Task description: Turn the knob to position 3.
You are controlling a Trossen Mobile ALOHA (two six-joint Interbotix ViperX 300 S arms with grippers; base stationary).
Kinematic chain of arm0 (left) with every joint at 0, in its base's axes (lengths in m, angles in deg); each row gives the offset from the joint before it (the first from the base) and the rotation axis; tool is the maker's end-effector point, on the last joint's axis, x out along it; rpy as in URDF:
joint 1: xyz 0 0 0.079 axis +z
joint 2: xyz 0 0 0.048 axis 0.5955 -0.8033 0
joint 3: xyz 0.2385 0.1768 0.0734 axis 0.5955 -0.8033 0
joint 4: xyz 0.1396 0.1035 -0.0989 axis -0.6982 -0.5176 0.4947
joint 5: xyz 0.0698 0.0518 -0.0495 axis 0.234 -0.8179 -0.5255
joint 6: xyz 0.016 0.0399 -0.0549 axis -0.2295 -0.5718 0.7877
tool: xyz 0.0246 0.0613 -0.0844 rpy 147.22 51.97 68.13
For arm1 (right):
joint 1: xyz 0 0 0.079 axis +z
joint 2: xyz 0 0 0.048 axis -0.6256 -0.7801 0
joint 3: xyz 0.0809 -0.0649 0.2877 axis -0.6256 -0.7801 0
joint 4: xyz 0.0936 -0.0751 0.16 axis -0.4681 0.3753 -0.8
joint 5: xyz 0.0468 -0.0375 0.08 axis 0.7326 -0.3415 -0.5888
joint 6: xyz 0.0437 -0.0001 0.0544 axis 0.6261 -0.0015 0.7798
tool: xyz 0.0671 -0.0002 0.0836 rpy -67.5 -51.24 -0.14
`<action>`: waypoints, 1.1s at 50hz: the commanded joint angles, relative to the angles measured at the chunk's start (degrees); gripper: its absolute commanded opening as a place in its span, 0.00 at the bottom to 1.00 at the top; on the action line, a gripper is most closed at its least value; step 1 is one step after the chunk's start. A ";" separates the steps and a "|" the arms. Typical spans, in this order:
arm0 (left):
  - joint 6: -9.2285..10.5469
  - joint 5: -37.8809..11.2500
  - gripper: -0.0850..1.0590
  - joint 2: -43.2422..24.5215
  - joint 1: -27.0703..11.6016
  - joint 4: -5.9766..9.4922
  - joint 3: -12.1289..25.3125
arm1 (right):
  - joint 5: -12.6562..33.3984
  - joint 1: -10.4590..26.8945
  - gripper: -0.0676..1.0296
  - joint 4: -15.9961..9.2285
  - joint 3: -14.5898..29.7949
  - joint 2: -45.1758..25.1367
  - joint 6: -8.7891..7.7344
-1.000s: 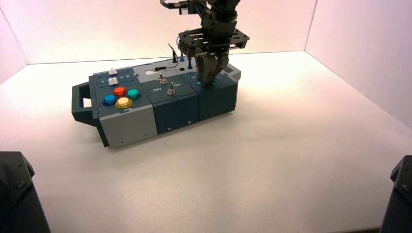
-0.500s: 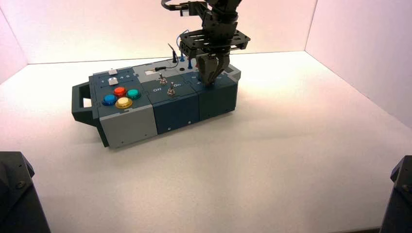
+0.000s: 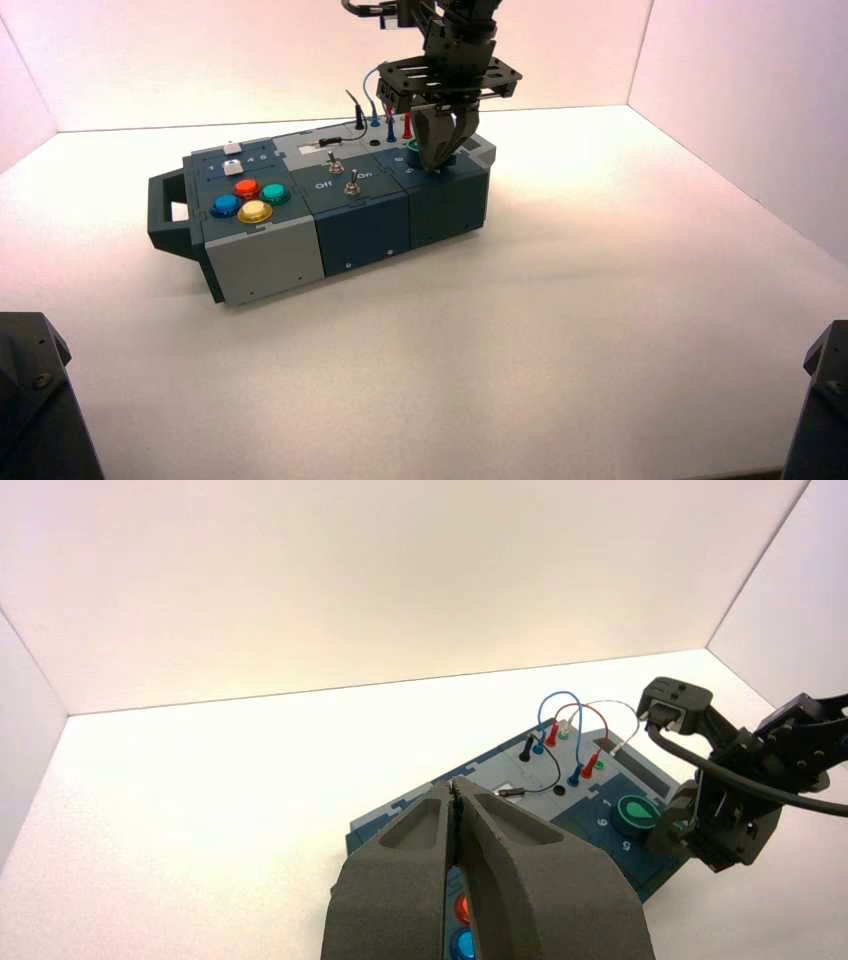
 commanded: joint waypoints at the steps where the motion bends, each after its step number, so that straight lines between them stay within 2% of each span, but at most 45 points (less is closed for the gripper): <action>1: 0.35 0.35 0.05 -0.97 0.00 -0.09 0.79 | 0.09 -0.35 0.04 0.18 2.02 1.23 0.00; 21: 0.35 0.26 0.05 -0.97 0.00 -0.09 0.79 | 0.88 -0.62 0.04 0.88 2.29 1.23 0.00; 36: 0.35 0.09 0.05 -0.88 0.00 -0.09 0.79 | 1.41 -2.55 0.04 0.97 2.46 1.23 0.00; 55: 0.35 0.09 0.05 -0.62 0.00 -0.09 0.79 | 1.41 -2.46 0.04 0.79 2.55 1.23 0.00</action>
